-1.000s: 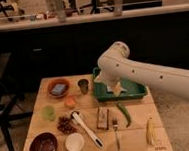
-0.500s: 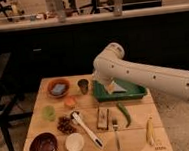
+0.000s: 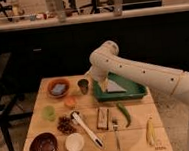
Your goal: Place sponge in purple bowl
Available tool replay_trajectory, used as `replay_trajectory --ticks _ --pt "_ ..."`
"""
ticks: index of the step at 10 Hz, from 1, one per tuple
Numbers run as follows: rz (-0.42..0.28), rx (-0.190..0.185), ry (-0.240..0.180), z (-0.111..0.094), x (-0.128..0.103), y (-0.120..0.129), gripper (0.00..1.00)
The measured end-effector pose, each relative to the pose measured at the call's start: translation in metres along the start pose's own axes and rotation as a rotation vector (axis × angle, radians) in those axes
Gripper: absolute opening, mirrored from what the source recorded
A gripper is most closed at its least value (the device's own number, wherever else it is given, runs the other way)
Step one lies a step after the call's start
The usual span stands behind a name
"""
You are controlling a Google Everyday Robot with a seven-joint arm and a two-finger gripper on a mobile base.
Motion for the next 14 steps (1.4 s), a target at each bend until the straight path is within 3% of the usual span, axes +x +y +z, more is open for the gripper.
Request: replay_trajectory --ticks 2,5,14 --pt "0.046 0.092 -0.114 0.007 0.003 -0.005 0.80" --pt "0.088 0.185 -0.199 0.015 0.004 -0.012 0.80" --pt "0.082 0.198 -0.208 0.018 0.004 -0.015 0.80"
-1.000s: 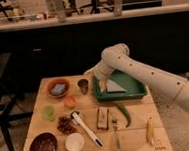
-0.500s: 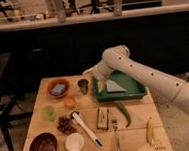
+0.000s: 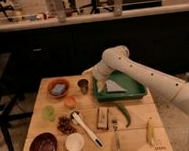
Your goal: Place sponge in purple bowl
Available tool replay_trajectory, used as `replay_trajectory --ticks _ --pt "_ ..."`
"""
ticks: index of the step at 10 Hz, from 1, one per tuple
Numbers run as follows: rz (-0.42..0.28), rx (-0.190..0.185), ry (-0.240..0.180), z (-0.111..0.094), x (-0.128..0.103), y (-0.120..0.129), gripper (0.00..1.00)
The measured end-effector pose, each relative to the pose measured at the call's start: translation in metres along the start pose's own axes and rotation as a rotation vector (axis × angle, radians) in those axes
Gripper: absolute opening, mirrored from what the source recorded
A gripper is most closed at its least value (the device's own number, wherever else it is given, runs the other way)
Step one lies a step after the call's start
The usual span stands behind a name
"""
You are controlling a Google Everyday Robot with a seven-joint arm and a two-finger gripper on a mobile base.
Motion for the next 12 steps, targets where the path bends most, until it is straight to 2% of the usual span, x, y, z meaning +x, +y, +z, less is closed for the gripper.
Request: replay_trajectory --ticks 4,6,12 --pt "-0.042 0.015 -0.044 0.025 -0.020 -0.031 0.80" --pt "-0.054 0.020 -0.056 0.030 -0.022 -0.038 0.80" --pt "-0.099 0.040 -0.105 0.067 -0.034 -0.085 0.80"
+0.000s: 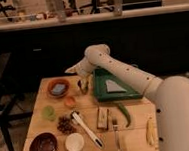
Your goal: Place sponge in purple bowl
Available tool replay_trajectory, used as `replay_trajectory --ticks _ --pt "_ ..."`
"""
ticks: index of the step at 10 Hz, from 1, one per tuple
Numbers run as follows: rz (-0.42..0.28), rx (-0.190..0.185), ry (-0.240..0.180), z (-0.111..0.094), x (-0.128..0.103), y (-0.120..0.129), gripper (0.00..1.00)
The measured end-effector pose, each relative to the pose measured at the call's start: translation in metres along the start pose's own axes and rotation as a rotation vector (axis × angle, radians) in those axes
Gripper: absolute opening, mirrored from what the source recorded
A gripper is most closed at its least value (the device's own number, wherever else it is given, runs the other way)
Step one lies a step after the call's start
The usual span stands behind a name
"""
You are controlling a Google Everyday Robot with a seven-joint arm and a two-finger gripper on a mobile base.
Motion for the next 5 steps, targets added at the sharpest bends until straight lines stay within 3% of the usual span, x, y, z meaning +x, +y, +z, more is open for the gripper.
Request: replay_trajectory --ticks 5 --pt "-0.033 -0.024 -0.063 0.045 -0.012 -0.024 0.80"
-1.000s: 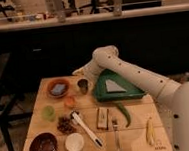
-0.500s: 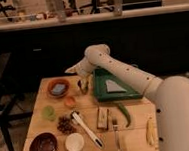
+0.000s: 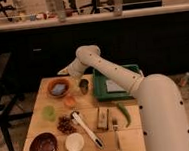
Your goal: Place sponge in purple bowl
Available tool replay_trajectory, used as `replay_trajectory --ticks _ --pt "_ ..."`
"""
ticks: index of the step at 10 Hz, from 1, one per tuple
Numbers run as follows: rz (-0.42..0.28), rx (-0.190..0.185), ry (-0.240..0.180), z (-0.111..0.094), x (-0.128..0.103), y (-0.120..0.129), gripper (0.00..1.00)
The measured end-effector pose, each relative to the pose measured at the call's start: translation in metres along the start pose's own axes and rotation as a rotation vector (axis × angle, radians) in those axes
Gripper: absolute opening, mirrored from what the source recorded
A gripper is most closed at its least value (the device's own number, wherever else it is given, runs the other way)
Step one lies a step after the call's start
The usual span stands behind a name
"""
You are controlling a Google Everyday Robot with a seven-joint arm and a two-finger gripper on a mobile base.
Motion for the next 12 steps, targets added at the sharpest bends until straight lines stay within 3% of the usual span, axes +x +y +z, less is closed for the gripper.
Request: replay_trajectory --ticks 5,12 --pt "-0.036 -0.031 -0.066 0.040 -0.007 -0.017 0.80" --pt "-0.080 -0.055 -0.102 0.064 -0.016 -0.041 0.80"
